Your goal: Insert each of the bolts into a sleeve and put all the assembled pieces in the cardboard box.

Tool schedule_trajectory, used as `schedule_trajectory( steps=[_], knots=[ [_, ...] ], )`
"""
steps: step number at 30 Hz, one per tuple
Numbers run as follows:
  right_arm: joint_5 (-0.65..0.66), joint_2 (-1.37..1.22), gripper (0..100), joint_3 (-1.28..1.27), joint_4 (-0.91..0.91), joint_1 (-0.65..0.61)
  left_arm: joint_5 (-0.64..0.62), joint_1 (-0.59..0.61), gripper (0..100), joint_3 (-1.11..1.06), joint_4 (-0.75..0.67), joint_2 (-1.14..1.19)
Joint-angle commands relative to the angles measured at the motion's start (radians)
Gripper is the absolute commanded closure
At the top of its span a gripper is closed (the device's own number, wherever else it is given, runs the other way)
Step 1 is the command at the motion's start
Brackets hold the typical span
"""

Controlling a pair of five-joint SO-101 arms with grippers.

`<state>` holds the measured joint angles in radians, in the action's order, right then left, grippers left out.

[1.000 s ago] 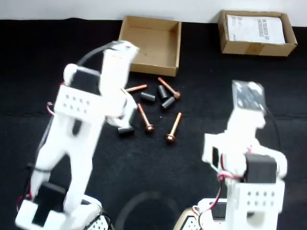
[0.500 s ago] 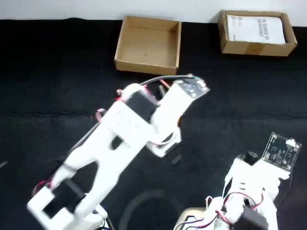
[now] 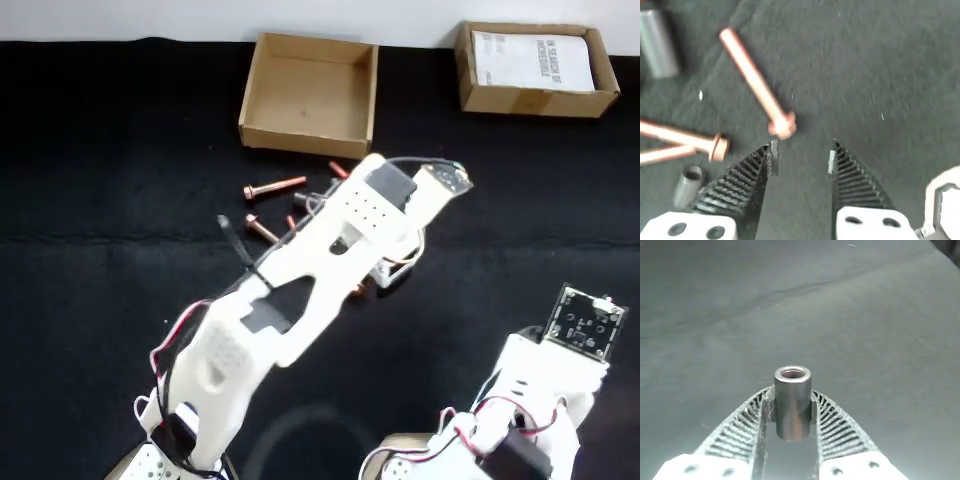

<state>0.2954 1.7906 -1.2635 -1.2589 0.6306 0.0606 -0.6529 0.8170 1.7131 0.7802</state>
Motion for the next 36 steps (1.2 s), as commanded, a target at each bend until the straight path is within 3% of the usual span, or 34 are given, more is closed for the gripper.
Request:
schedule_trajectory(
  steps=[1, 9, 18, 36],
  knots=[
    [0.031, 0.007, 99.2, -0.093, 0.136, 0.099, 0.002, -0.033, 83, 0.119, -0.003, 0.087],
    [0.025, 0.007, 99.2, -0.180, 0.226, 0.125, -0.060, -0.076, 96, 0.216, -0.006, 0.202],
    [0.029, 0.007, 99.2, -0.188, 0.248, 0.128, -0.061, -0.038, 96, 0.223, 0.048, 0.236],
    [0.026, 0.007, 99.2, -0.188, 0.243, 0.127, -0.061, 0.268, 97, 0.231, 0.021, 0.282]
  ],
)
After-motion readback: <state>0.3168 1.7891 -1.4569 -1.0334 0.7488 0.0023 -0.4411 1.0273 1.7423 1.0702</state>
